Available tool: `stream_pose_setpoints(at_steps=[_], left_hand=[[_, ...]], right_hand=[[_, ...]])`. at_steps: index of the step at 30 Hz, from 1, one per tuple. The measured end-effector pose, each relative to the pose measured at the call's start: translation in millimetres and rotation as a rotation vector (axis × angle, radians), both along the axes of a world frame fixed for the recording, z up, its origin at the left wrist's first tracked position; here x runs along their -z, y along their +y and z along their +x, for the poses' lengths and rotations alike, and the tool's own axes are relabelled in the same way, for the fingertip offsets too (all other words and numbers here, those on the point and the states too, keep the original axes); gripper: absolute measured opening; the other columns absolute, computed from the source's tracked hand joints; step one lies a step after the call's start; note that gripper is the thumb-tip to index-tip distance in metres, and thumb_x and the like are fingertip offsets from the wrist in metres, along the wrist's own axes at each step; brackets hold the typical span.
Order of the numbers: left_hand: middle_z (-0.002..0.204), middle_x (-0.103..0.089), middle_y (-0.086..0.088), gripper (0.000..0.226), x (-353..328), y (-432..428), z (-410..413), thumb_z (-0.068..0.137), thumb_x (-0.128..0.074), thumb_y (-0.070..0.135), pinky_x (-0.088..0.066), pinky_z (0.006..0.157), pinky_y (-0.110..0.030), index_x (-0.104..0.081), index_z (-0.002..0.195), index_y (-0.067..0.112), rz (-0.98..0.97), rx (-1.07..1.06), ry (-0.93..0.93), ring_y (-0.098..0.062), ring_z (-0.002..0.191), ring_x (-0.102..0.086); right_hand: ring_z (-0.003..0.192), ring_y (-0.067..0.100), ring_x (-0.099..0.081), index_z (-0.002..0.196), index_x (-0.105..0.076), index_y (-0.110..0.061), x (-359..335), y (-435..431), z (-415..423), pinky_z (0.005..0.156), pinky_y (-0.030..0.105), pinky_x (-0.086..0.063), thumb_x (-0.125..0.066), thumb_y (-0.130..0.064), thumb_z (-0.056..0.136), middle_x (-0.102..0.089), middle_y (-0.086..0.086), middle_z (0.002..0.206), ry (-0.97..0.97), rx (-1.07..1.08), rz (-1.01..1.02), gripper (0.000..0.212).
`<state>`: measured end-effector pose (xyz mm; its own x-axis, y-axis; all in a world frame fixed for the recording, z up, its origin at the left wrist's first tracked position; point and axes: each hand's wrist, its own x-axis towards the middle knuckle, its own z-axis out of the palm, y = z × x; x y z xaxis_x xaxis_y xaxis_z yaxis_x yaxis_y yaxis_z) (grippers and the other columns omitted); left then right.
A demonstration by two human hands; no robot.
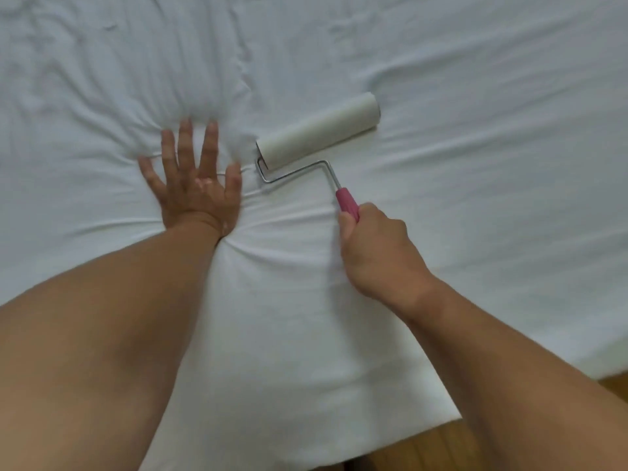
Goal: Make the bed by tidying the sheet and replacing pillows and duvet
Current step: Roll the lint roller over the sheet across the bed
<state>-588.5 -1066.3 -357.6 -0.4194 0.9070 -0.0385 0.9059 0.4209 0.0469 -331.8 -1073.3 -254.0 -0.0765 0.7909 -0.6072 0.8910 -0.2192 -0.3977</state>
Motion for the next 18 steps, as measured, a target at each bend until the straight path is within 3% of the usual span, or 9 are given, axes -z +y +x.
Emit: stream_pose_setpoints(at_steps=[5,11,14,16,18], left_hand=[[0.169,-0.003,0.007,0.066,-8,-3,1,0.098,-0.016,0.061,0.001,0.121,-0.062,-0.007,0.159,0.039,-0.035,-0.012,0.015,-0.022,0.155,0.001],[0.169,0.005,0.006,0.065,-23,-25,32,0.101,-0.011,0.059,0.005,0.123,-0.056,-0.002,0.161,0.036,-0.104,-0.149,-0.087,-0.020,0.155,0.007],[0.169,0.006,0.005,0.066,-28,-47,62,0.100,-0.011,0.061,0.003,0.123,-0.056,0.000,0.161,0.036,-0.087,-0.156,-0.093,-0.021,0.155,0.007],[0.169,0.009,0.004,0.067,-32,-62,81,0.100,-0.011,0.062,0.005,0.123,-0.055,0.003,0.160,0.035,-0.116,-0.140,-0.101,-0.021,0.155,0.009],[0.169,0.010,0.001,0.070,-34,-74,99,0.100,-0.012,0.063,0.005,0.123,-0.055,0.005,0.161,0.032,-0.141,-0.125,-0.083,-0.022,0.155,0.010]], right_hand=[[0.072,0.025,-0.051,0.095,-0.037,-0.026,-30,-108,69,0.065,0.037,-0.041,-0.026,-0.053,0.103,-0.053,0.002,0.081,-0.083,0.040,-0.182,0.030],[0.081,0.025,-0.050,0.106,-0.043,-0.018,-17,-78,55,0.071,0.035,-0.041,-0.027,-0.051,0.105,-0.049,0.002,0.091,-0.028,-0.007,-0.107,0.036],[0.086,0.029,-0.047,0.109,-0.044,-0.015,-17,-58,47,0.075,0.036,-0.041,-0.031,-0.040,0.107,-0.045,0.007,0.096,0.026,-0.042,-0.056,0.028],[0.091,0.034,-0.055,0.116,-0.044,-0.012,-15,-89,72,0.078,0.042,-0.049,-0.033,-0.028,0.107,-0.050,0.011,0.104,-0.008,-0.145,-0.030,0.022],[0.088,0.035,-0.061,0.112,-0.038,-0.019,-16,-138,112,0.075,0.045,-0.052,-0.030,-0.039,0.106,-0.058,0.011,0.100,-0.046,-0.164,-0.036,0.022]])
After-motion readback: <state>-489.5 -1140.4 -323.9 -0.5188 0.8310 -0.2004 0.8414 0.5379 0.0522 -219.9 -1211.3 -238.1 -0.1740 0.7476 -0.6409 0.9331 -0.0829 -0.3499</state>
